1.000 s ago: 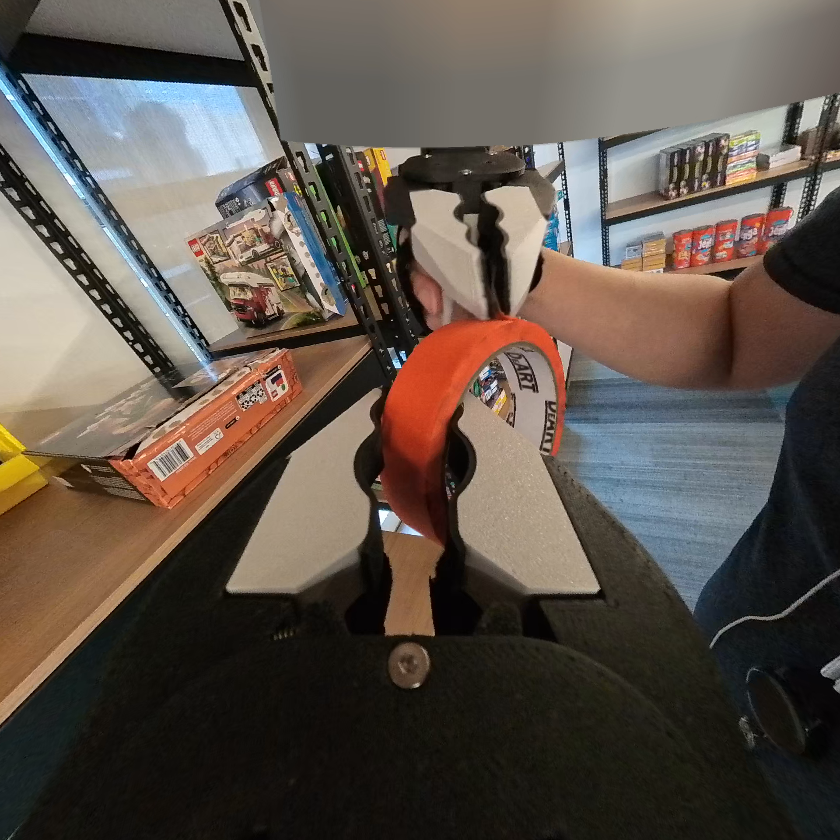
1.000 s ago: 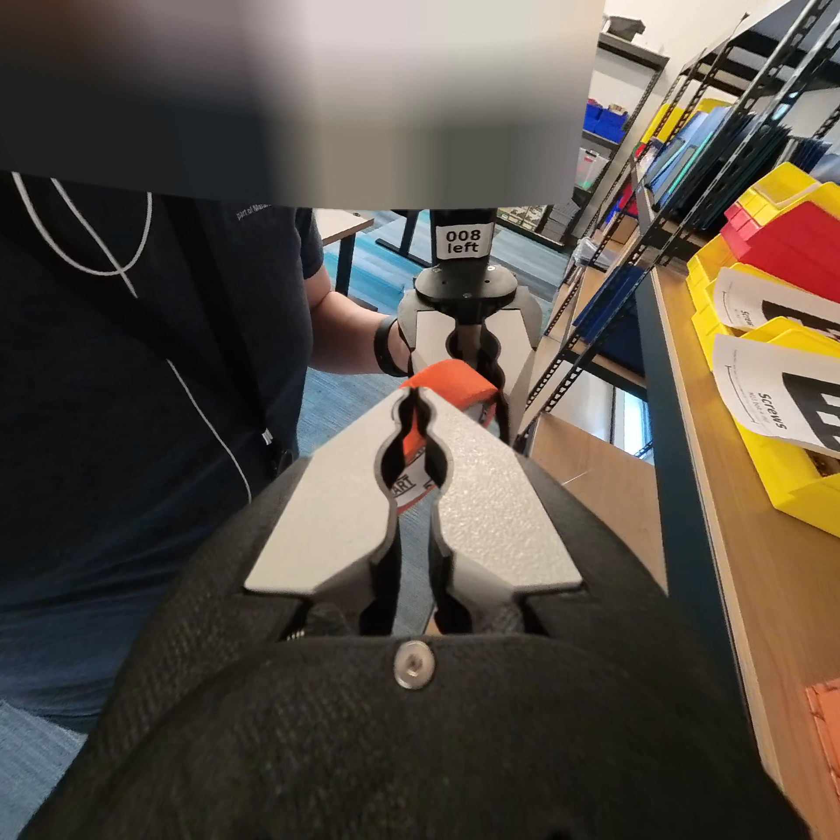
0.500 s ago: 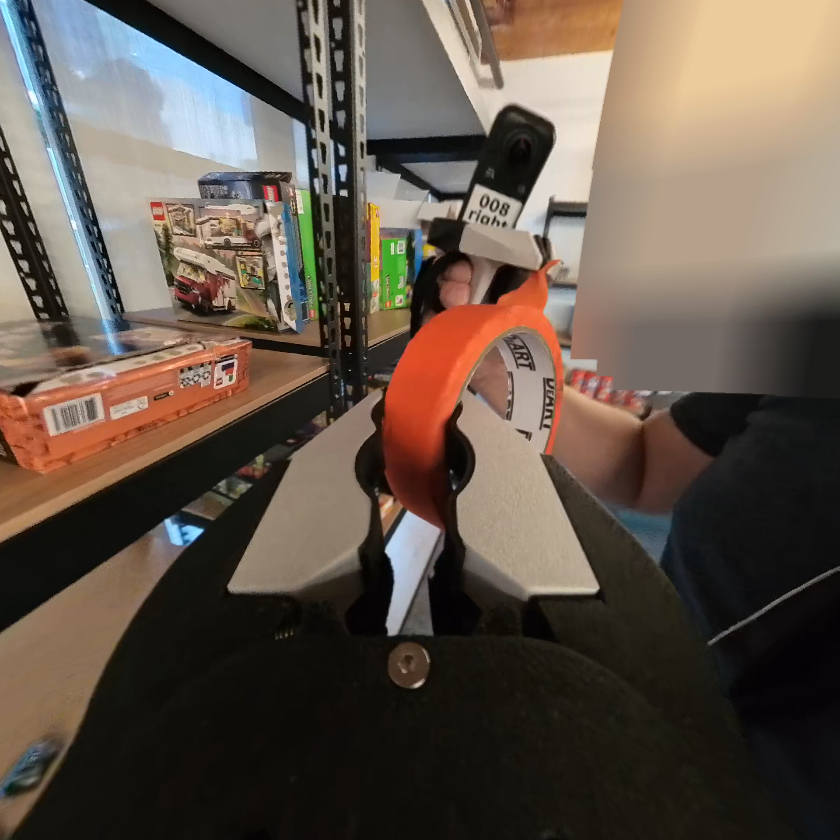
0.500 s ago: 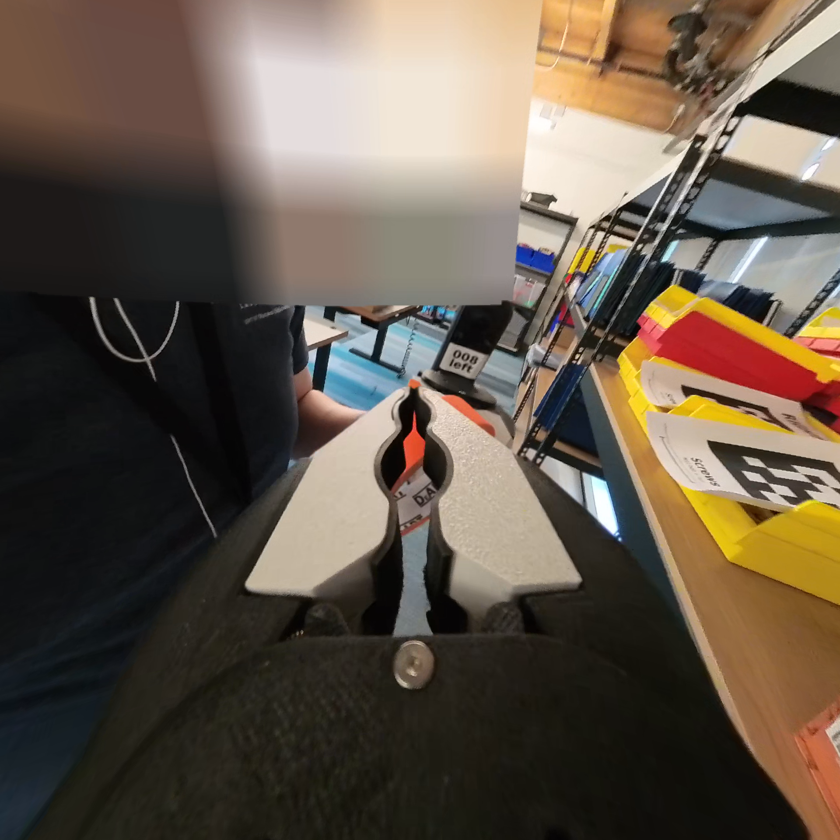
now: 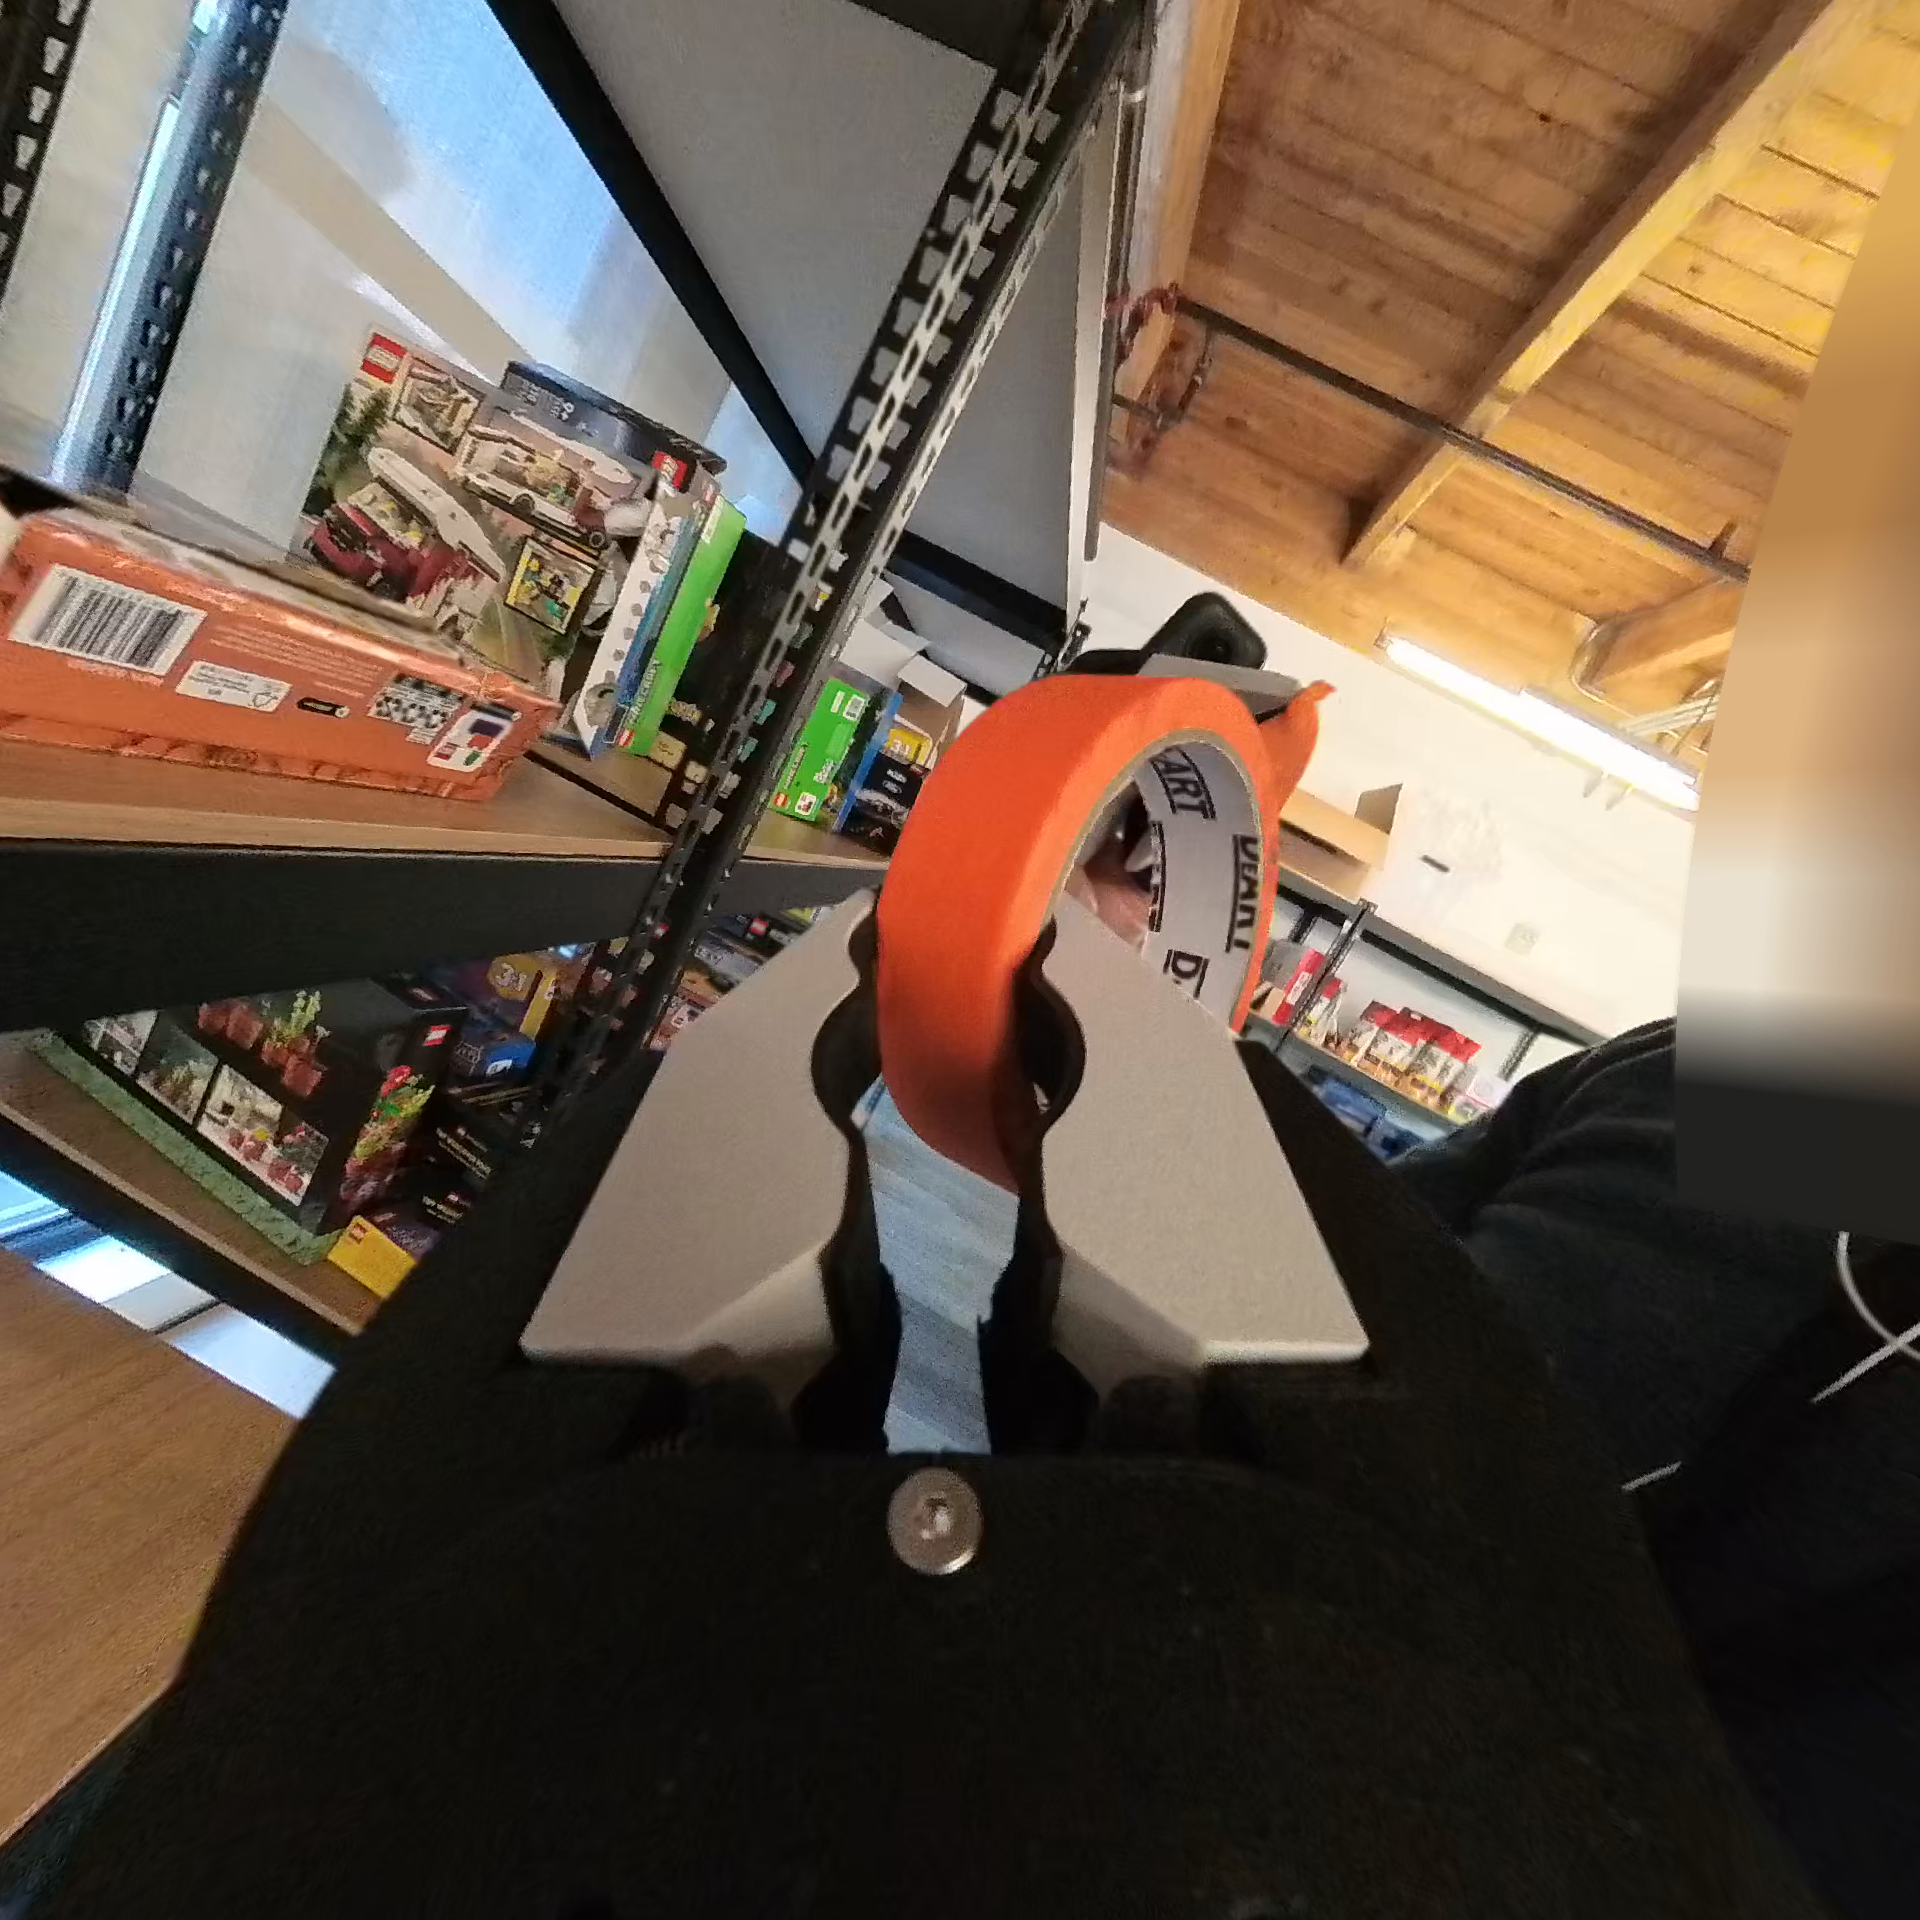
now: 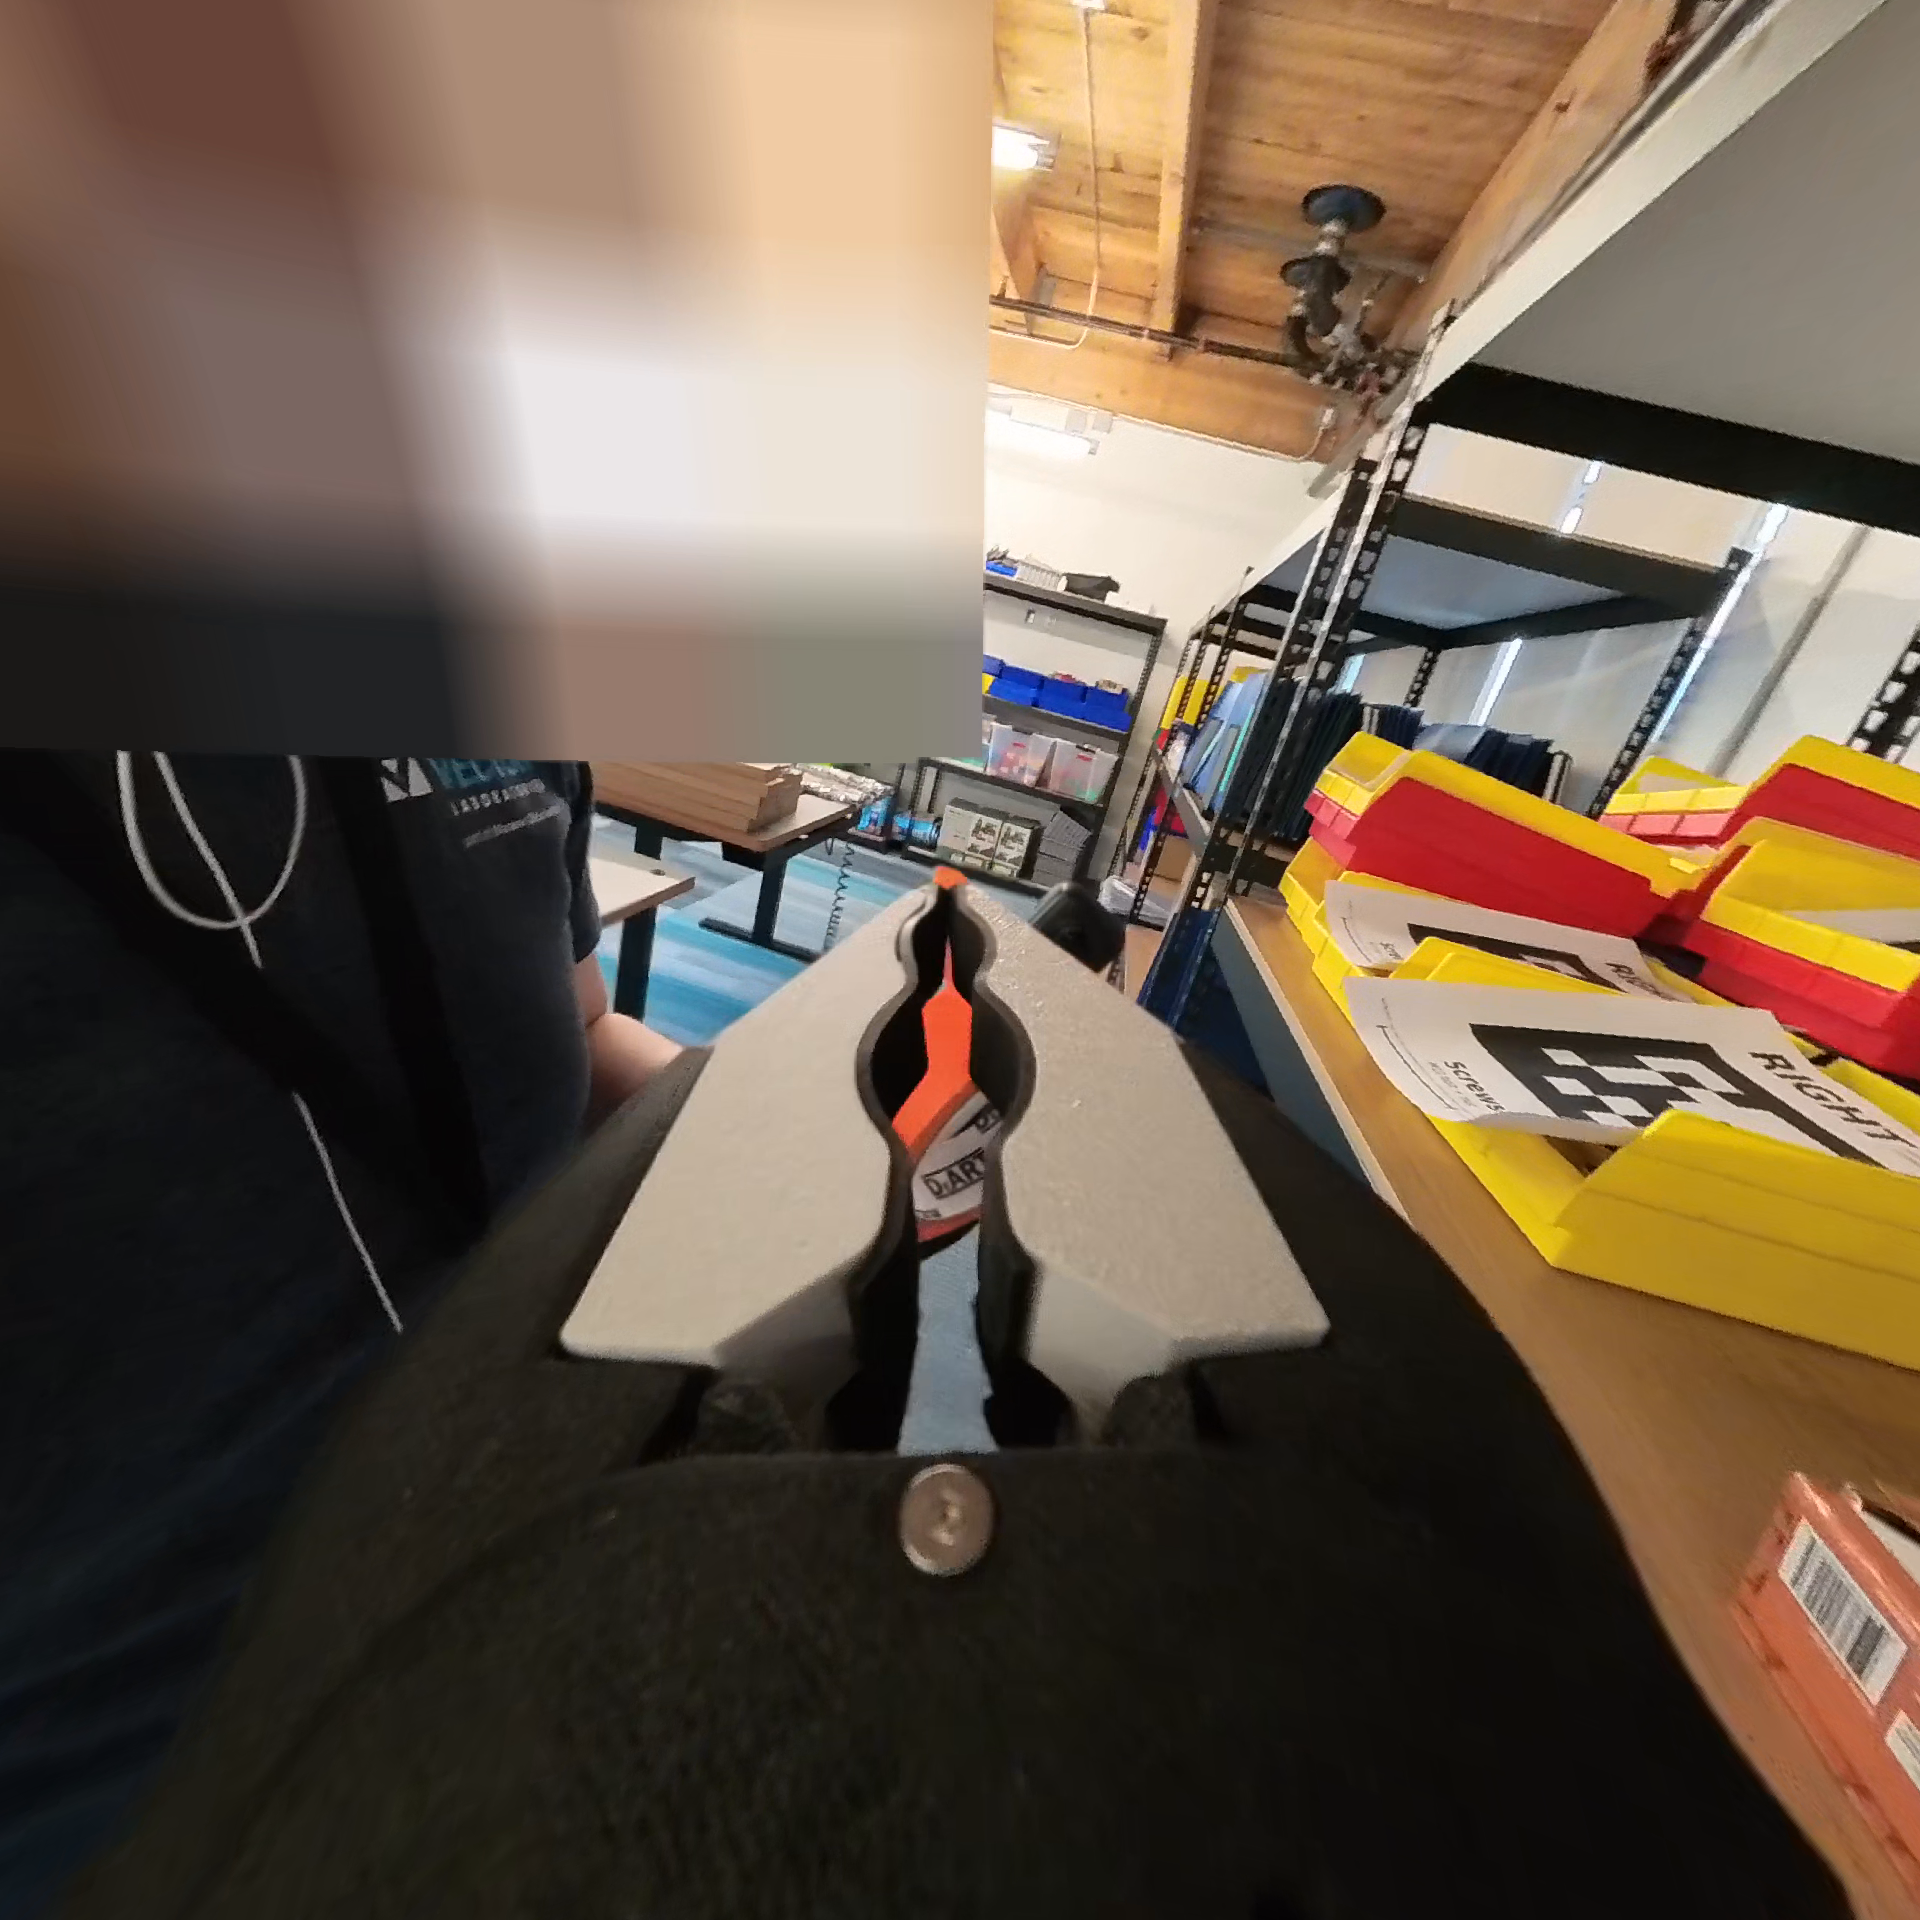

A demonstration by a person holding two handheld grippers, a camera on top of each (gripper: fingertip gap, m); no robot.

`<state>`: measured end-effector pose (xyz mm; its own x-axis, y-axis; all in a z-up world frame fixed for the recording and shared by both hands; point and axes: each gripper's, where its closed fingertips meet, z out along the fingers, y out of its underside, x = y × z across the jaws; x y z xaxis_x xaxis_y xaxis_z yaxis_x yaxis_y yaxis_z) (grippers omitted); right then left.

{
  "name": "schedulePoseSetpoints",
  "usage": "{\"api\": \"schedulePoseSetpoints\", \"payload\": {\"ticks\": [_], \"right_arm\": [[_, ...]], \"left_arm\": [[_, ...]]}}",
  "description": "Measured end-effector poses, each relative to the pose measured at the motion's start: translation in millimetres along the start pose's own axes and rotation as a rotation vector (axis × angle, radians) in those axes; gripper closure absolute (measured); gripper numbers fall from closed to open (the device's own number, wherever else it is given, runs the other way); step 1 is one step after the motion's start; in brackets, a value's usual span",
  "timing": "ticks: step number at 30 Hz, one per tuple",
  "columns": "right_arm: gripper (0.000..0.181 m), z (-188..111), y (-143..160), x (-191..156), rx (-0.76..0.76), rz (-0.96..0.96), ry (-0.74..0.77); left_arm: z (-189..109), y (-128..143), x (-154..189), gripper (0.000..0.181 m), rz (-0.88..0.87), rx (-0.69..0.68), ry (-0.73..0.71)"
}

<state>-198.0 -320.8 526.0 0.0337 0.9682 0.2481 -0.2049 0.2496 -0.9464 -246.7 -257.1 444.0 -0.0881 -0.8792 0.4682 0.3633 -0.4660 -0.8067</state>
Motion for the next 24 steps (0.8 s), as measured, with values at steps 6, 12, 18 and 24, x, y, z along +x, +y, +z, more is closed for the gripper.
{"api": "schedulePoseSetpoints", "payload": {"ticks": [6,12,18,24], "right_arm": [[0.132,-9,25,16,0.11,0.189,0.124],[0.125,-26,37,29,0.283,0.369,0.16],[0.127,-34,58,32,0.113,0.269,0.286],[0.133,-7,106,15,0.163,0.536,0.148]], "left_arm": [[0,-5,0,0.161,0.048,0.031,-0.008],[-3,-8,-18,0.161,0.138,0.012,-0.104],[-18,-6,-32,0.161,0.136,0.02,-0.163],[-17,8,-24,0.161,0.066,0.052,-0.082]]}}
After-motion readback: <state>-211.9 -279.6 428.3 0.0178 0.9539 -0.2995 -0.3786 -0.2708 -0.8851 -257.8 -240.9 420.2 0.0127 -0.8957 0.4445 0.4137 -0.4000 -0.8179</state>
